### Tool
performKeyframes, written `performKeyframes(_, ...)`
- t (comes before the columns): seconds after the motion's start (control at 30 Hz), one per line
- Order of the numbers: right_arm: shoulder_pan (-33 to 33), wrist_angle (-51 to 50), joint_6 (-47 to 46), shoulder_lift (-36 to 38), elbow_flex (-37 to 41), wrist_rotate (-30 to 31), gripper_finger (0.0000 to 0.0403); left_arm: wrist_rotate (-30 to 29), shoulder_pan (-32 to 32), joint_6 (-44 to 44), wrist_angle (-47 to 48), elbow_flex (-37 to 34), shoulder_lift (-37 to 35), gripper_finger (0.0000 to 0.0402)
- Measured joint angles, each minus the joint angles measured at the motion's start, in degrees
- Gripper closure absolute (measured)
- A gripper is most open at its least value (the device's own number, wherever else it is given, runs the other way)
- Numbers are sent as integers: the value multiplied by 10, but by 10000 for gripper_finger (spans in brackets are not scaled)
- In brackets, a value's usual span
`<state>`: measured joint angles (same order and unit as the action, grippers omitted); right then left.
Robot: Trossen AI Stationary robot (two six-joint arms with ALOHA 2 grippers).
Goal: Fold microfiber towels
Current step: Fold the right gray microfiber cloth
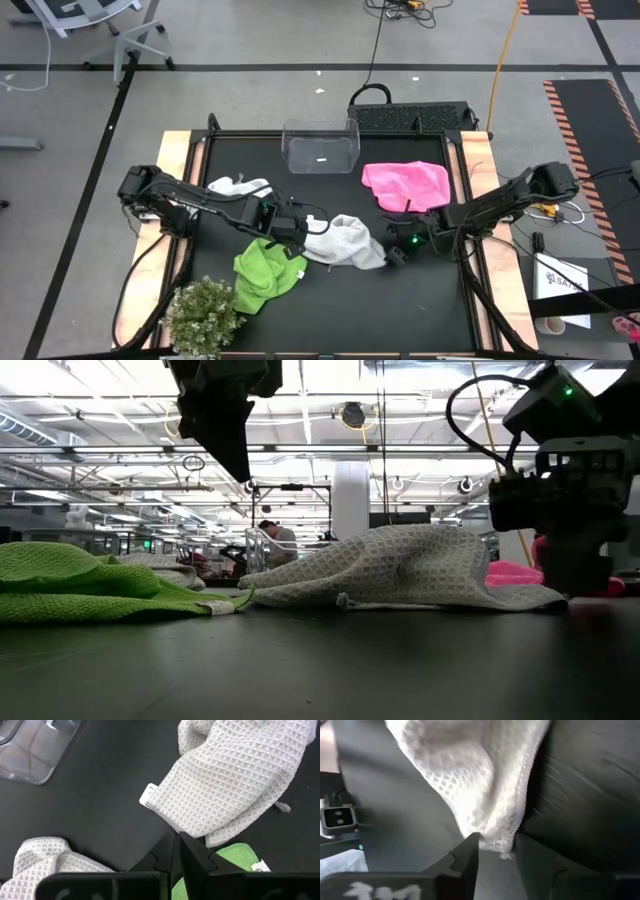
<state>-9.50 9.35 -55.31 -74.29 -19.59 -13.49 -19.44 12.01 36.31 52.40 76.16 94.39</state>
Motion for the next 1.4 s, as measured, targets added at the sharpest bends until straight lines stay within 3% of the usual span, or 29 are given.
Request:
performKeyframes(0.2,0,89,5,-73,-2,0,310,0,0,2,0,0,0,369)
performKeyframes(0.33,0,84,-12,-77,-2,1,363,0,0,2,0,0,0,369)
performKeyframes(0.4,0,89,-9,-58,-2,3,392,0,0,2,0,0,0,369)
performKeyframes(0.5,4,68,-15,-19,-1,4,397,0,0,2,0,0,0,369)
performKeyframes(0.9,50,109,-11,164,-14,21,402,-4,-14,-64,-28,0,0,369)
performKeyframes(1.1,80,125,6,229,-14,69,402,-32,-24,-133,-47,-1,9,369)
performKeyframes(1.4,115,175,35,262,-14,139,402,-33,-33,-201,-204,0,8,369)
